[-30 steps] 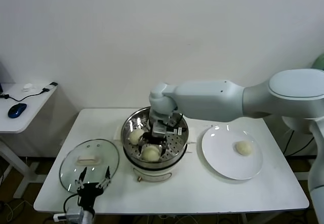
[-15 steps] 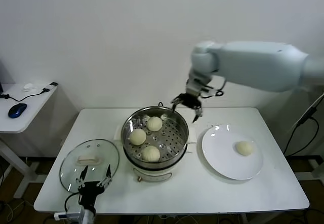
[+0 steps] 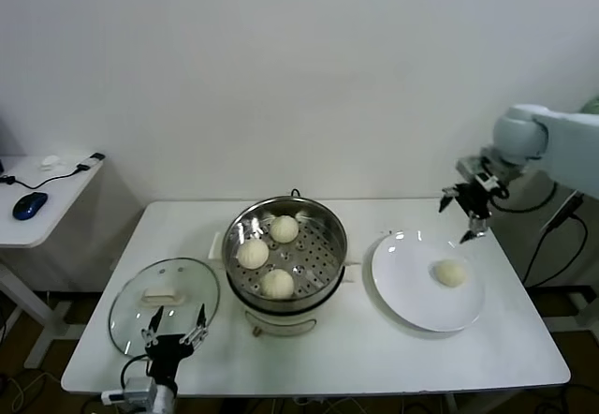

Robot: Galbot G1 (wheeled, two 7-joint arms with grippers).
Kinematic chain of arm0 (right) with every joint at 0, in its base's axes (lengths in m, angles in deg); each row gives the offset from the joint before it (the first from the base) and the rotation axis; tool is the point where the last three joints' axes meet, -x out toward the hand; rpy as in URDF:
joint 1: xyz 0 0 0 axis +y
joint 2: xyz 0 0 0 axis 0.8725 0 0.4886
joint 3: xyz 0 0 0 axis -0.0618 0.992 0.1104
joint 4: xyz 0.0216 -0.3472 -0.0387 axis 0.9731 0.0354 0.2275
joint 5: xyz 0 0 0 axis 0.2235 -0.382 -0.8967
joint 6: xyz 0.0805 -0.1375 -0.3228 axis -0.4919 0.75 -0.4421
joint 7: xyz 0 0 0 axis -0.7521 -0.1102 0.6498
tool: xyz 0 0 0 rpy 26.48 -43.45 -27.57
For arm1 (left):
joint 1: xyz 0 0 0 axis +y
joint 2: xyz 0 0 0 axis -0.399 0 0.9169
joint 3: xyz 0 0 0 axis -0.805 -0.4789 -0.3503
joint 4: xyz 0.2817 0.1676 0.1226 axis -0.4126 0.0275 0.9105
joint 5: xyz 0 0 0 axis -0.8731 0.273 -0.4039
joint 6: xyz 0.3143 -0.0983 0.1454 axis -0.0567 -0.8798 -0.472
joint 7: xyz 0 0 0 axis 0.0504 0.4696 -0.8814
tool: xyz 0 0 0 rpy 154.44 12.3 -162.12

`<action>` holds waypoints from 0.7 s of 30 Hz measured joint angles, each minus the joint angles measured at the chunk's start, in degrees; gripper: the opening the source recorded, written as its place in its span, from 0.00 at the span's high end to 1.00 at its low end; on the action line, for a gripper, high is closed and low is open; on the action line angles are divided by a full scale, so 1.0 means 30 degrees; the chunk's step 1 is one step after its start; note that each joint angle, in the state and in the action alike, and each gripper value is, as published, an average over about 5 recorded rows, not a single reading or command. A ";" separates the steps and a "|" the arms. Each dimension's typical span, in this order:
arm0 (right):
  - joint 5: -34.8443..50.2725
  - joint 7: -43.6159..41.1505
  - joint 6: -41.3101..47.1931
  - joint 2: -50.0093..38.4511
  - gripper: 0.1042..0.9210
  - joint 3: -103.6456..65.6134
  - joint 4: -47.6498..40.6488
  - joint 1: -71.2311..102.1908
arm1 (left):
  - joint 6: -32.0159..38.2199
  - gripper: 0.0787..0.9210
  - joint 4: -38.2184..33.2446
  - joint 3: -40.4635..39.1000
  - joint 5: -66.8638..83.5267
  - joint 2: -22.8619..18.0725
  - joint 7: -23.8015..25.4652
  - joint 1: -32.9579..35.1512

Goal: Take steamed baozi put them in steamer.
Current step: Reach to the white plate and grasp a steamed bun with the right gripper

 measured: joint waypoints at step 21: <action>-0.3423 0.0704 0.1186 0.1101 0.12 -0.7256 -0.5362 0.8805 | -0.0046 0.12 -0.0218 0.0104 0.0044 -0.0078 -0.0071 0.0372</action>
